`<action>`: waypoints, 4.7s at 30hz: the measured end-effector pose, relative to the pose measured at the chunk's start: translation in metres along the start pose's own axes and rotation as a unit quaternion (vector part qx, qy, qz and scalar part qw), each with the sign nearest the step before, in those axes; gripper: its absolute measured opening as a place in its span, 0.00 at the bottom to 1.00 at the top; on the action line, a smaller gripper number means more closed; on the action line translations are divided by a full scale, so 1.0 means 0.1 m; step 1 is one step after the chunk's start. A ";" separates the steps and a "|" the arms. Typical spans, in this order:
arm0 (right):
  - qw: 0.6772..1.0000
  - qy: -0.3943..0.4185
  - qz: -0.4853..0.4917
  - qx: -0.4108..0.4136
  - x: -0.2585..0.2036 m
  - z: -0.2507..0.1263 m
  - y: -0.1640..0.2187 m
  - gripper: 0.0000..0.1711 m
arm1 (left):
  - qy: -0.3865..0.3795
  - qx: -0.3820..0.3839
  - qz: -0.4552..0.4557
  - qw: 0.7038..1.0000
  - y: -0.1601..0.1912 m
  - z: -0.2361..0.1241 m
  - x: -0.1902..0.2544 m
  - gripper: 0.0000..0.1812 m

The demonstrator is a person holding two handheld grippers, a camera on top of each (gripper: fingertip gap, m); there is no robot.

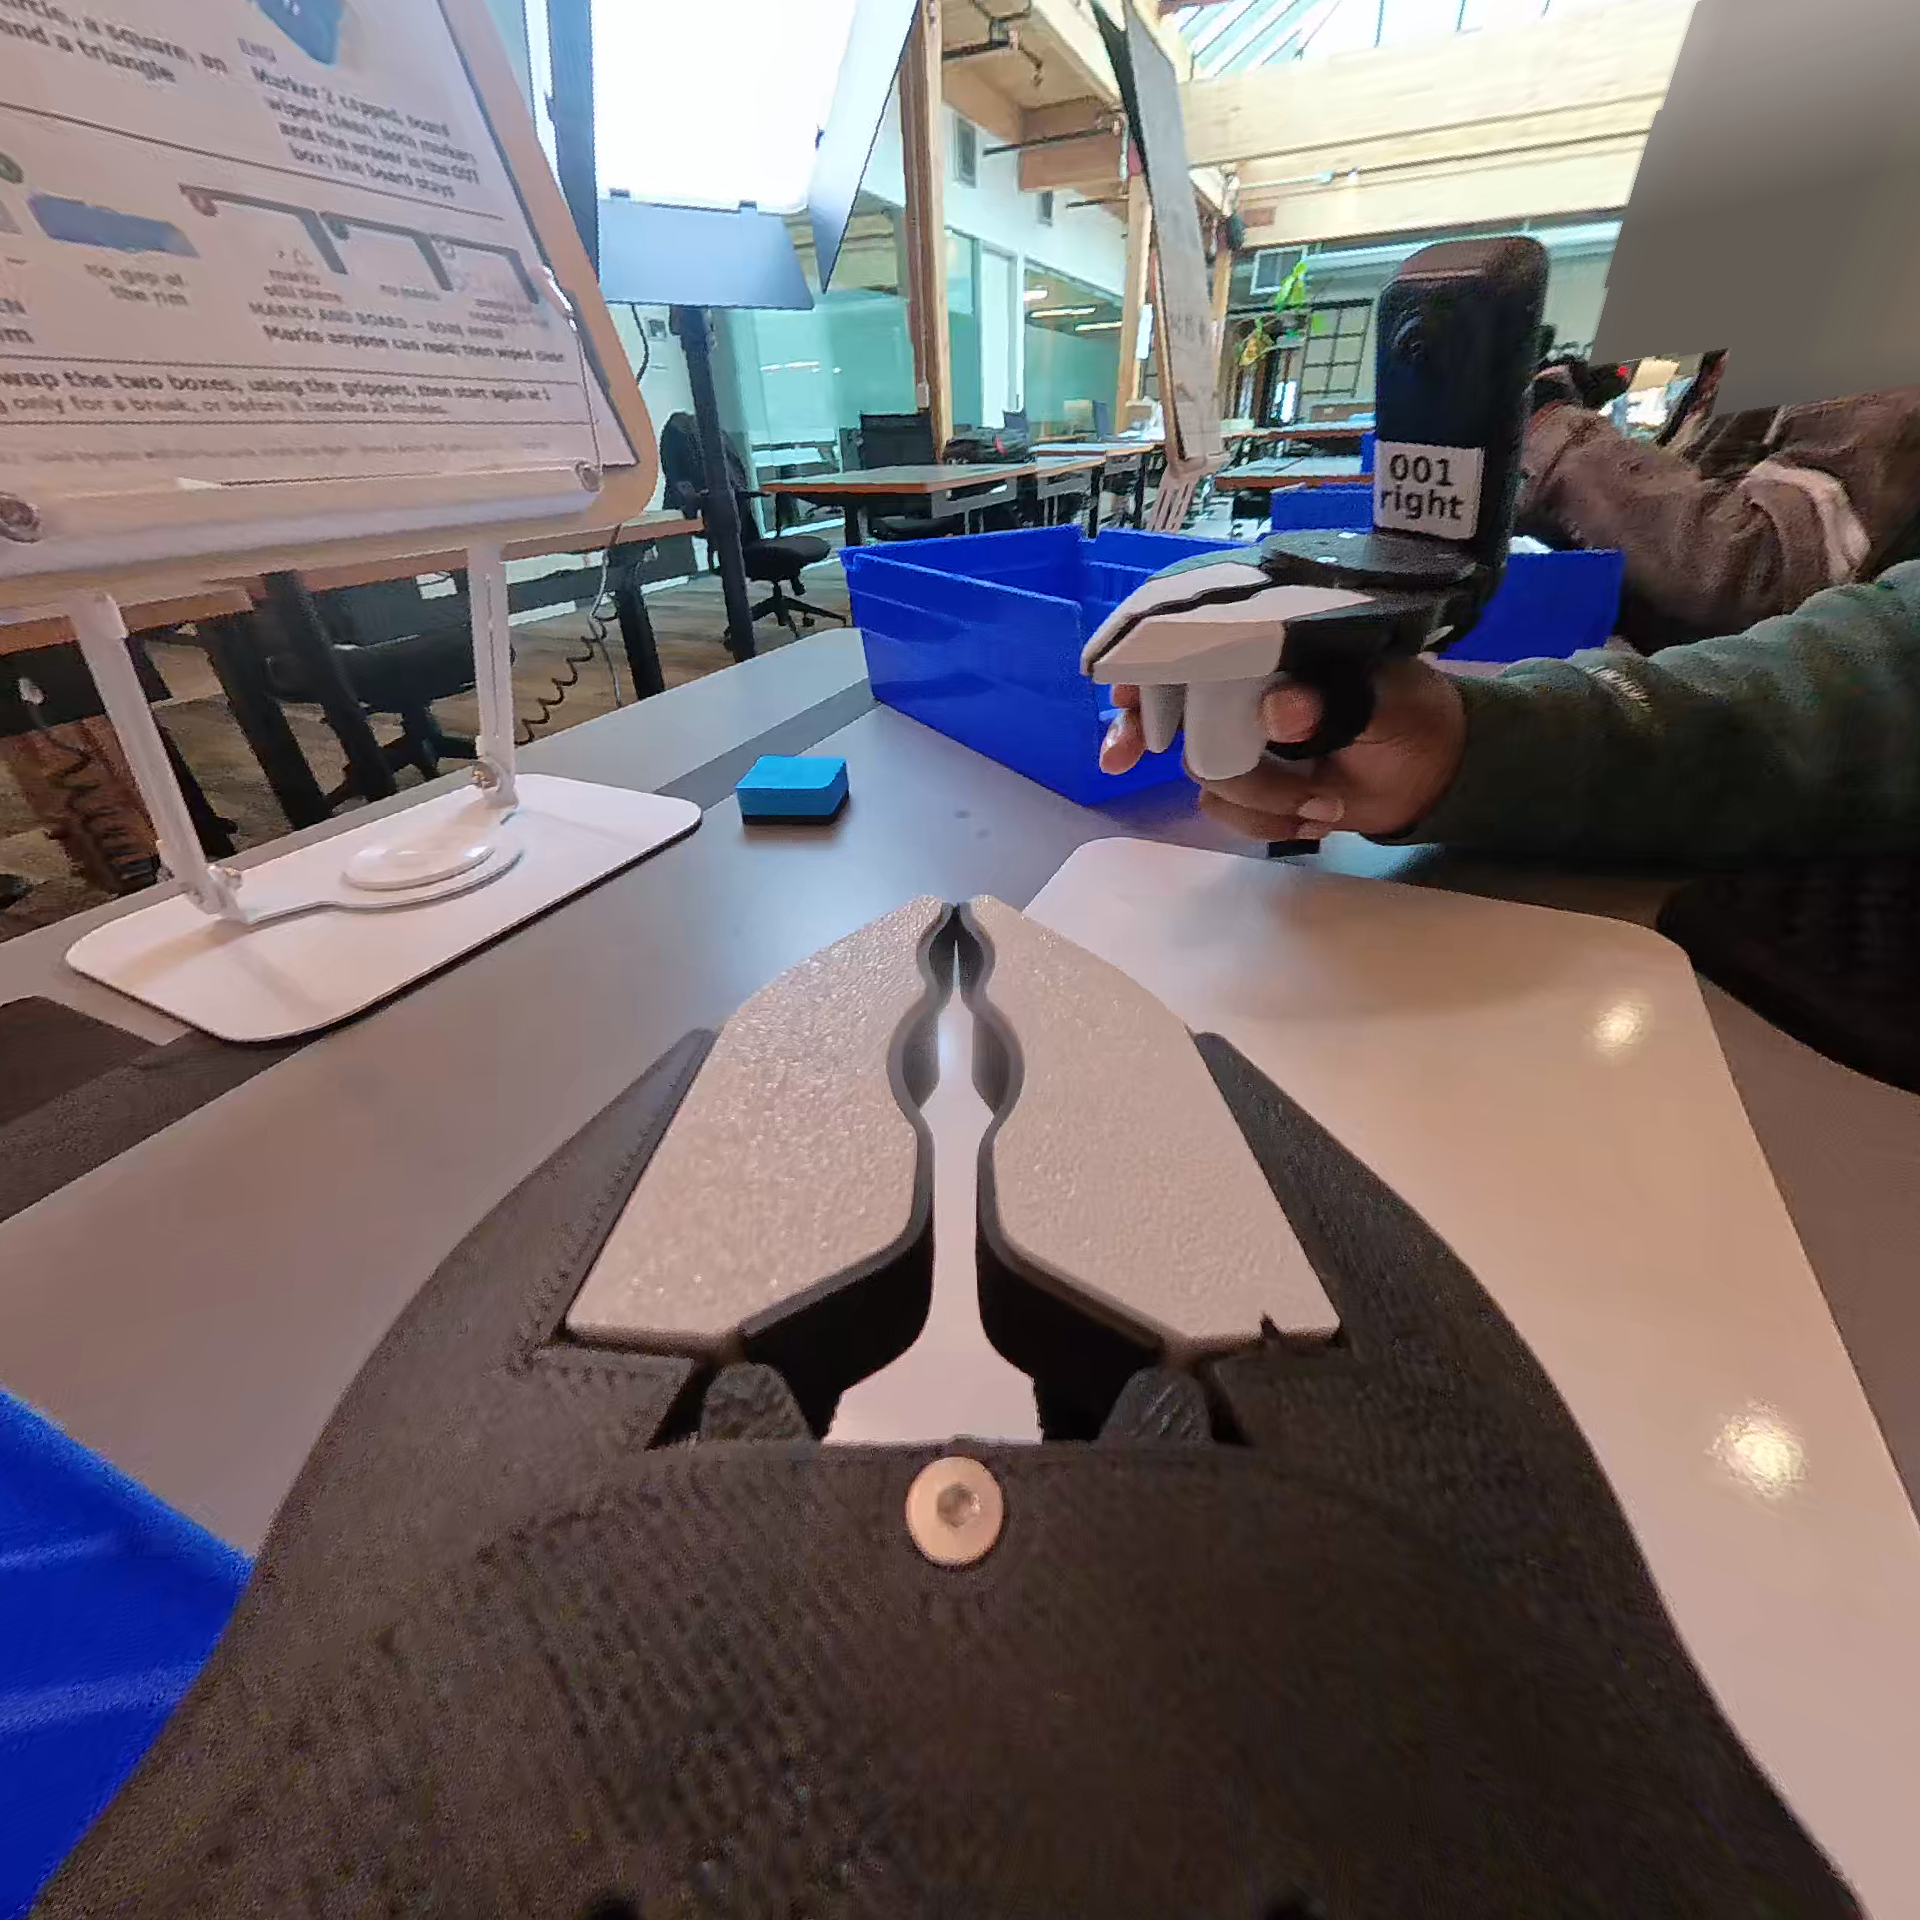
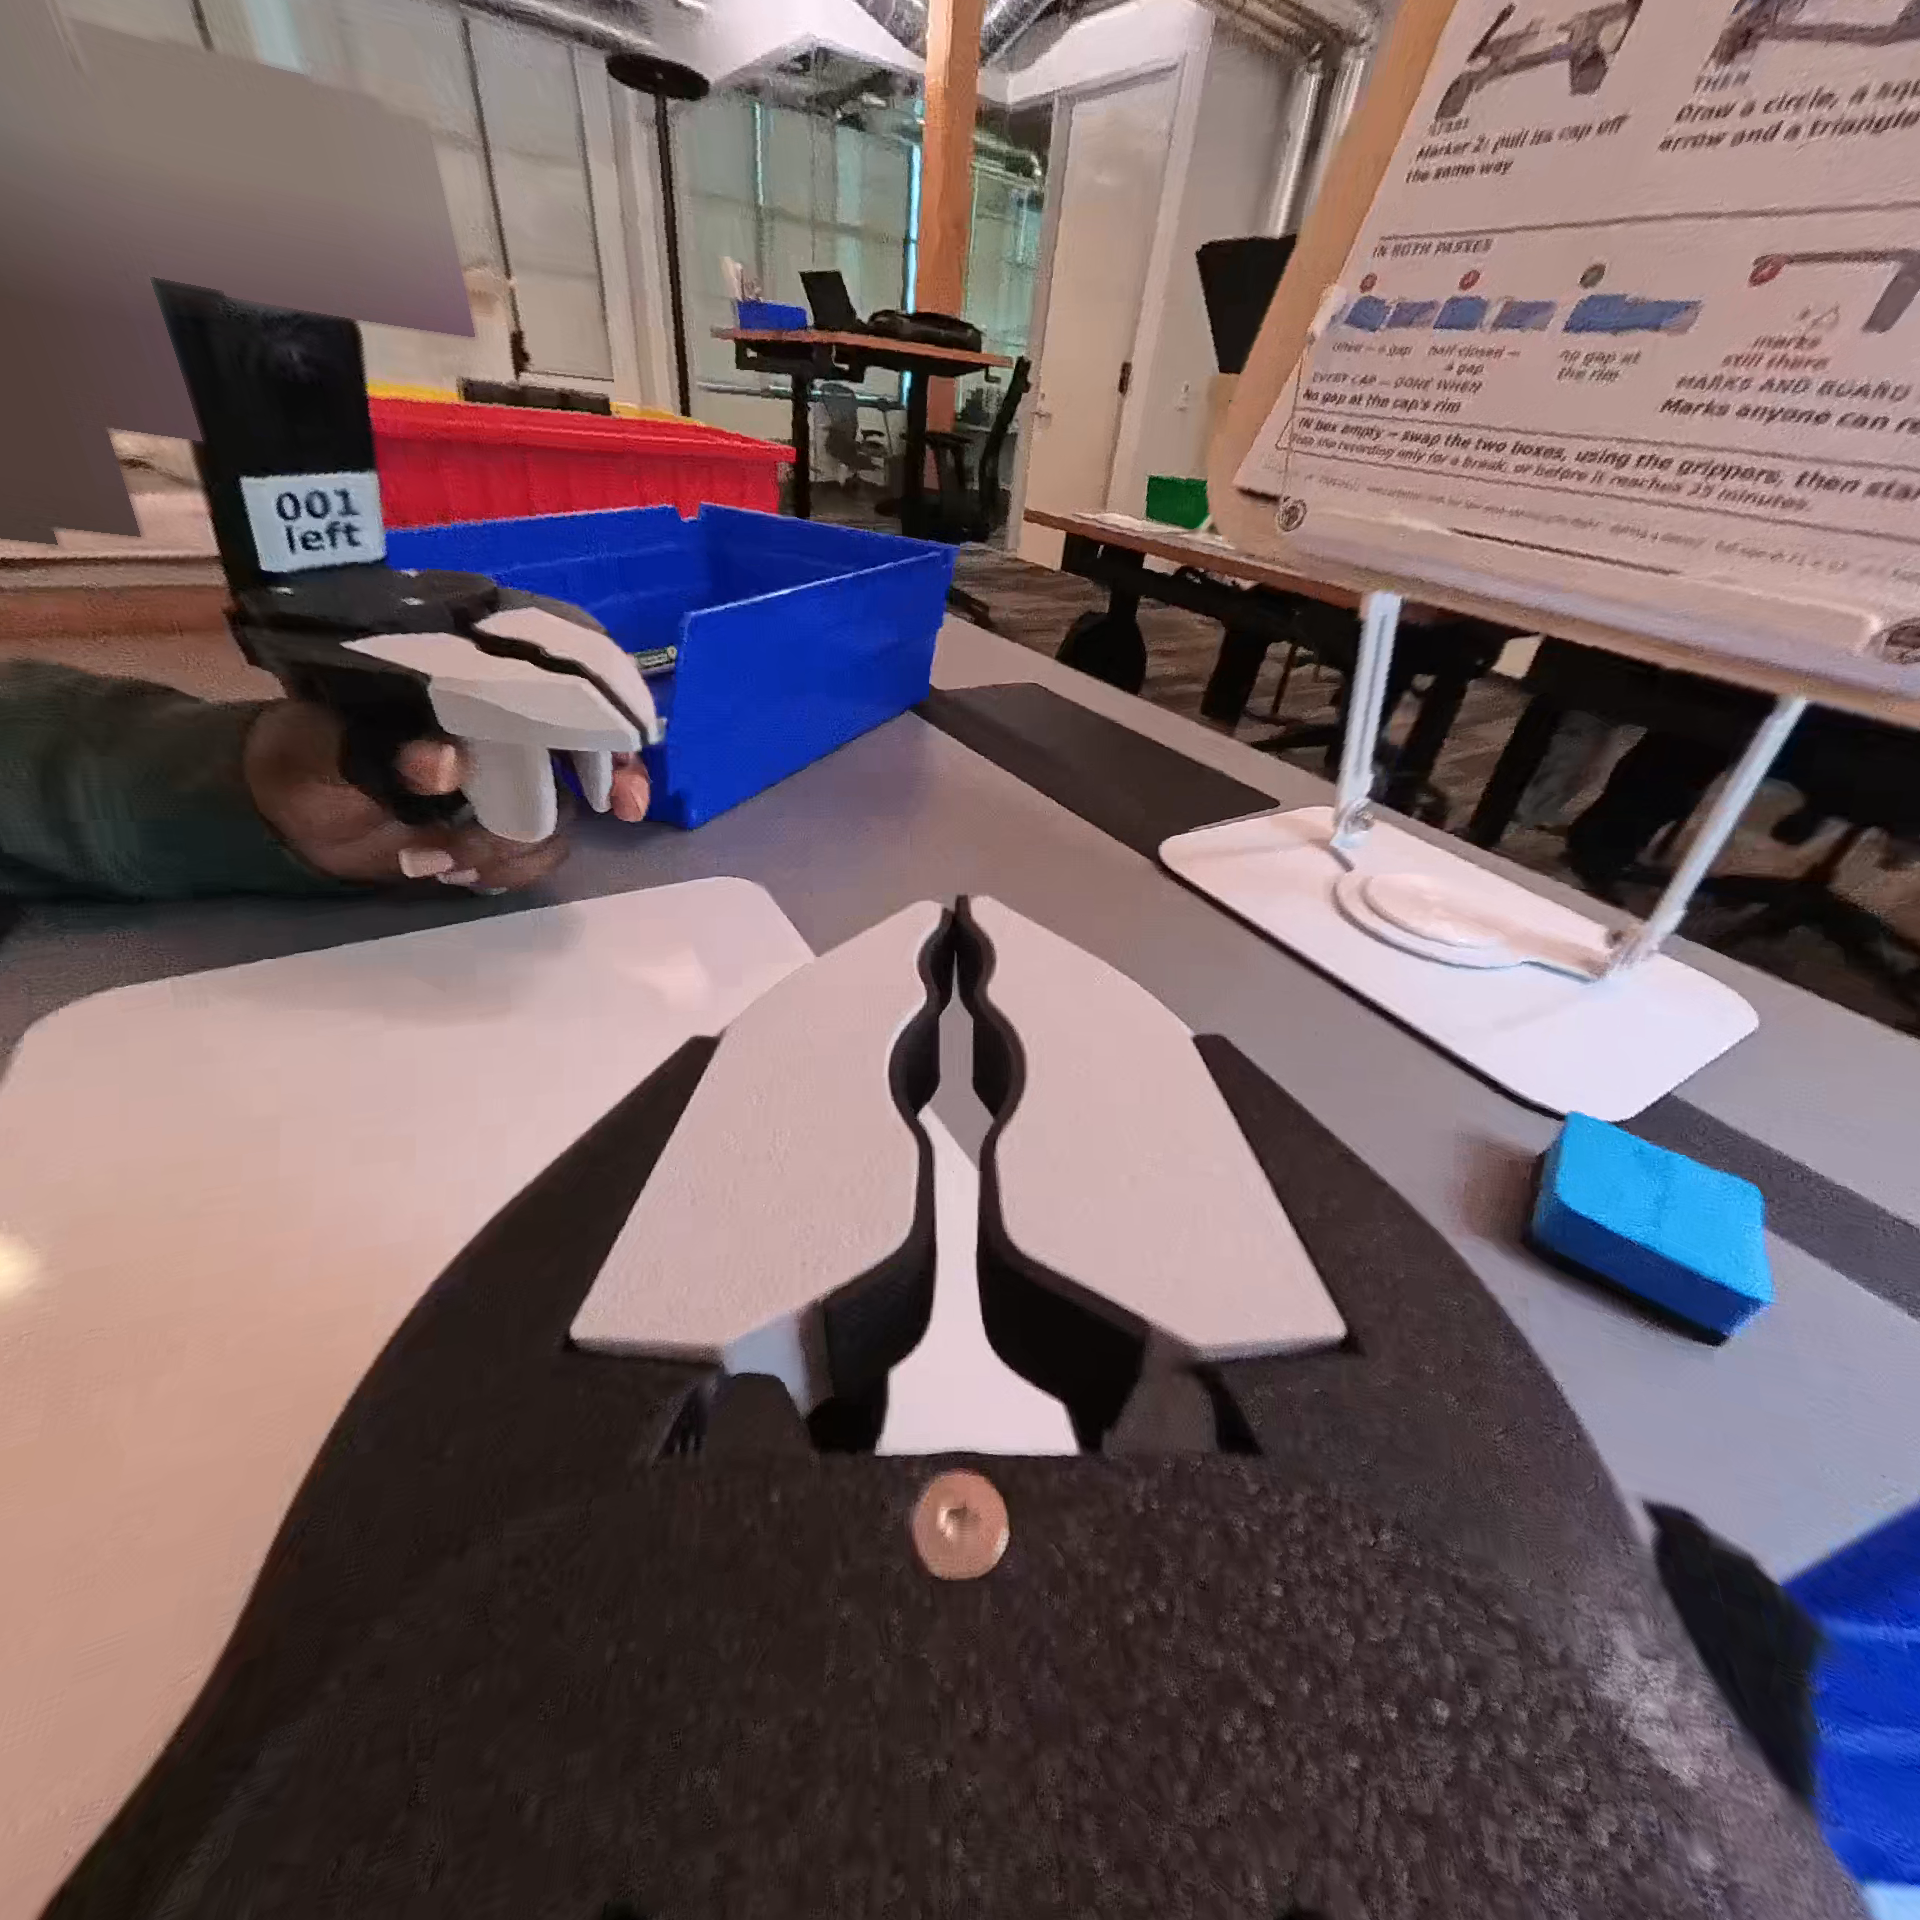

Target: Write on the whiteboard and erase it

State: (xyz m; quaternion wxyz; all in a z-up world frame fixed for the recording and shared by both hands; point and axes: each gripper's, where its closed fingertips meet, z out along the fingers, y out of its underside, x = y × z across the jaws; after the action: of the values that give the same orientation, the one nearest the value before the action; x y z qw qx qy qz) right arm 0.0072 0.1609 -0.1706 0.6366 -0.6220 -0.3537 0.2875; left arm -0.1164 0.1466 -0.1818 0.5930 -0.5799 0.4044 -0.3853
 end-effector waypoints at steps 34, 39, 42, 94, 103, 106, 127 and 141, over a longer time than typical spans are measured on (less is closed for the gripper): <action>0.997 -0.014 -0.049 -0.059 -0.04 -0.42 0.18 0.00 | -0.097 -0.147 0.107 0.978 -0.08 -0.43 -0.31 0.10; 0.995 -0.019 -0.063 -0.078 -0.07 -0.58 0.21 0.04 | -0.175 -0.366 0.104 0.908 0.12 -1.15 -0.59 0.30; 0.993 -0.029 -0.027 -0.109 -0.04 -0.64 0.32 0.14 | -0.190 -0.493 0.075 0.846 0.53 -1.54 -0.66 0.34; 0.994 -0.023 -0.030 -0.098 -0.05 -0.74 0.27 0.16 | -0.286 -0.731 -0.162 0.598 0.98 -2.45 -2.34 0.11; 0.995 -0.030 -0.045 -0.085 -0.19 -0.66 0.21 0.16 | -0.235 -0.424 0.016 0.874 -0.31 -1.35 -1.67 0.10; 0.996 -0.064 -0.013 -0.058 -0.36 -0.51 0.04 0.16 | -0.096 -0.213 -0.057 0.971 -0.76 -0.69 -0.87 0.10; 0.980 -0.163 0.105 0.045 -1.01 -0.06 -0.54 0.12 | 0.188 0.139 -0.243 0.941 -0.80 0.43 0.92 0.10; 0.952 -0.257 0.054 -0.155 -0.93 -0.46 0.02 0.12 | 0.217 -0.106 -0.049 0.969 -0.09 0.23 0.95 0.09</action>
State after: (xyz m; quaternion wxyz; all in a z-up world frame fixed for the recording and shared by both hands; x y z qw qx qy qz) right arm -0.0102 0.0588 -0.1804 0.4032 -0.6363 -0.5113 0.4137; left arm -0.0587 0.0667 -0.1756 0.4065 -0.5610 0.5333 -0.4854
